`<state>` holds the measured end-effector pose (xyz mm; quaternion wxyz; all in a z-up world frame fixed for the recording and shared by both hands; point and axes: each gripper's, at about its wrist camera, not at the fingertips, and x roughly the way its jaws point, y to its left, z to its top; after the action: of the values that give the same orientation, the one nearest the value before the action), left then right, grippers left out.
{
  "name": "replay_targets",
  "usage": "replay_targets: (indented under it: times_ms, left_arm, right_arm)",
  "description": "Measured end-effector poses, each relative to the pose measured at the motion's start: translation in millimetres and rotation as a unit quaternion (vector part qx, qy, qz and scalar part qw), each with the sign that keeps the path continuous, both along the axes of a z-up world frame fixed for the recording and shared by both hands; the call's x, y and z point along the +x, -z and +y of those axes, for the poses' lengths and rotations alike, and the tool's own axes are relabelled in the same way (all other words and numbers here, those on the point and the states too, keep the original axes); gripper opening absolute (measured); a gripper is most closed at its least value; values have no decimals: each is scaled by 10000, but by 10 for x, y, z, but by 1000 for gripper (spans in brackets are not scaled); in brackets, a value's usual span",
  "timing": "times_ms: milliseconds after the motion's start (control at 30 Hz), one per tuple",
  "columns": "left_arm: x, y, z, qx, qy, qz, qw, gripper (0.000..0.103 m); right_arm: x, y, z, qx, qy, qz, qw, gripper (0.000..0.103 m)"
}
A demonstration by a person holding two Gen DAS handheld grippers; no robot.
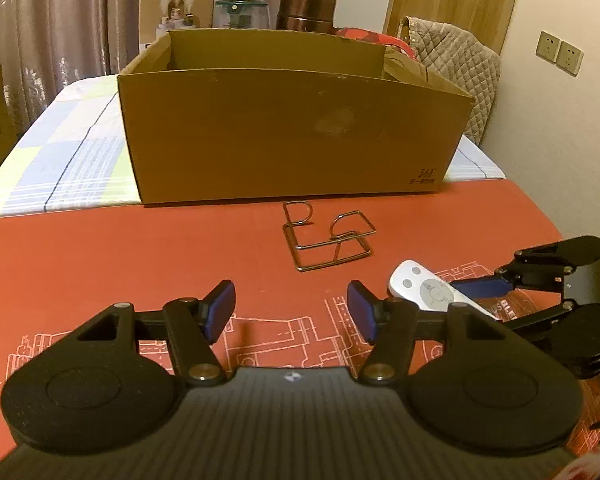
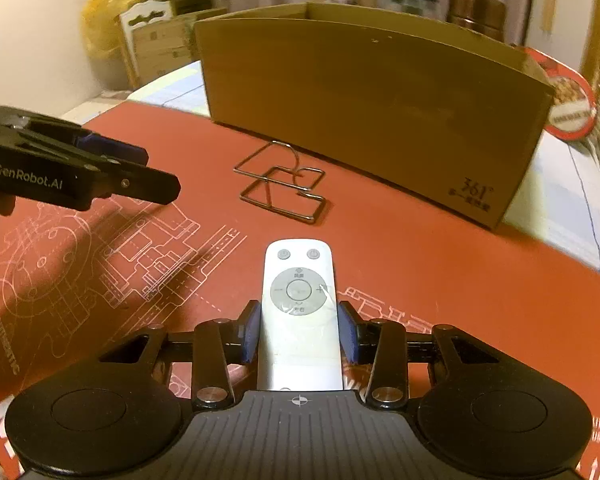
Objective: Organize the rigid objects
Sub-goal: 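Grasp the metal wire rack with the left tool while the right tool grasps the white remote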
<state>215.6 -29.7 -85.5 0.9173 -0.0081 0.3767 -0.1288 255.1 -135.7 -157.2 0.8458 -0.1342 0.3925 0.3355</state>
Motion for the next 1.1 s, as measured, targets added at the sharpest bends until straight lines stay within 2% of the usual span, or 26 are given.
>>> replay_targets:
  times_ms: [200, 400, 467, 600, 833, 1100]
  left_arm:
    - [105, 41, -111, 26, 64, -113, 9999, 62]
    - [236, 110, -241, 12, -41, -96, 9999, 75]
    - [282, 125, -278, 8, -152, -72, 9999, 84]
    - [378, 153, -375, 41, -290, 39, 9996, 85]
    - [480, 234, -511, 194, -349, -28, 9992, 87]
    - [553, 285, -539, 140, -528, -171, 9984, 87]
  right_arm:
    - [108, -142, -204, 353, 903, 8, 9953, 37]
    - [210, -168, -283, 408, 1284, 68, 9909, 37]
    - [228, -174, -301, 433, 1327, 73, 9902, 37]
    - [268, -187, -307, 461, 1412, 40, 9889, 37]
    - [317, -169, -334, 448, 1518, 50, 9874, 37]
    - [357, -166, -316, 397, 1595, 11, 9864, 37]
